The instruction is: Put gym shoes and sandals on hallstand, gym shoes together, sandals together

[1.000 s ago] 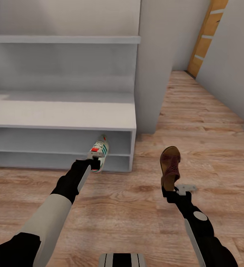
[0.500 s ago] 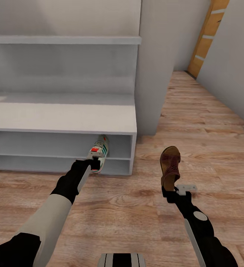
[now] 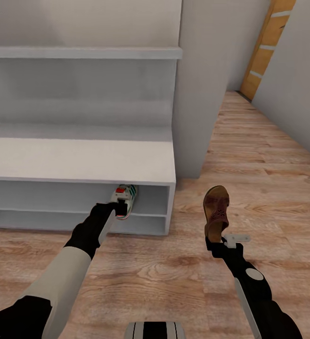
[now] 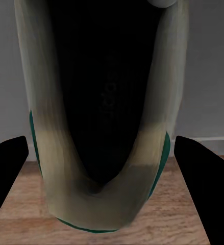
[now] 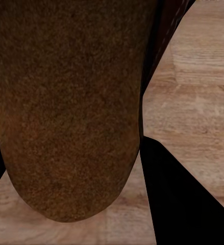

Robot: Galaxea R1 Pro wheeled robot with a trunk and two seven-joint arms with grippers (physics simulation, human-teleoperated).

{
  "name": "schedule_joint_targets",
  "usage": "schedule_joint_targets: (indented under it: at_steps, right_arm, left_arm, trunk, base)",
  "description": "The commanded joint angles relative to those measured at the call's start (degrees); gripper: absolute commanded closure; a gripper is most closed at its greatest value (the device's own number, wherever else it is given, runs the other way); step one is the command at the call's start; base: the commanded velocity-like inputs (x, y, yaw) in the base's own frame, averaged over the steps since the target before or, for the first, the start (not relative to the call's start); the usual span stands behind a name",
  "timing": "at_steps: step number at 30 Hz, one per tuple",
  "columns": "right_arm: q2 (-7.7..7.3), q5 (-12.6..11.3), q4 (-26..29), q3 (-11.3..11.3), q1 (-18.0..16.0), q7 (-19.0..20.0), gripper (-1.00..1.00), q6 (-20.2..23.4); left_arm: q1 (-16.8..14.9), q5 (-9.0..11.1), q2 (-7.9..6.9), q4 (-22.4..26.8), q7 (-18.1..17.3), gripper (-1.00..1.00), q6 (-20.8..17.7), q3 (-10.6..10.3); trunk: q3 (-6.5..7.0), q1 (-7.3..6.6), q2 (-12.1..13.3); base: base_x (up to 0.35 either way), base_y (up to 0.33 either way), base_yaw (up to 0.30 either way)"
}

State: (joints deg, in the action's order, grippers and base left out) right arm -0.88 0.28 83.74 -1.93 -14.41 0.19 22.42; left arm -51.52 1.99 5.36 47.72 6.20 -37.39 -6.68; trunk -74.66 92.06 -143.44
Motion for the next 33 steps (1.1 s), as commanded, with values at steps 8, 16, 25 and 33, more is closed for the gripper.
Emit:
schedule_joint_targets:
  at_steps: [8,16,25,33]
  right_arm:
    - [0.00,-0.2,0.0,0.0,0.0,-0.1,1.00,0.0]
    - [0.00,-0.2,0.0,0.0,0.0,-0.1,1.00,0.0]
    - [0.00,-0.2,0.0,0.0,0.0,-0.1,1.00,0.0]
    - [0.00,-0.2,0.0,0.0,0.0,-0.1,1.00,0.0]
  left_arm:
    - [0.7,0.0,-0.03,0.0,0.0,1.00,0.2,0.1]
    - [0.8,0.0,0.00,0.0,0.0,1.00,0.2,0.1]
    - [0.8,0.0,0.00,0.0,0.0,1.00,0.2,0.0]
    - [0.8,0.0,0.00,0.0,0.0,1.00,0.2,0.1]
  trunk:
    - [0.00,0.00,0.0]
    - [0.00,0.00,0.0]
    - [0.00,0.00,0.0]
    - [0.00,0.00,0.0]
  base:
    - [0.018,0.000,0.000]
    - [0.155,0.000,0.000]
    - [0.040,0.000,0.000]
    - [0.050,0.000,0.000]
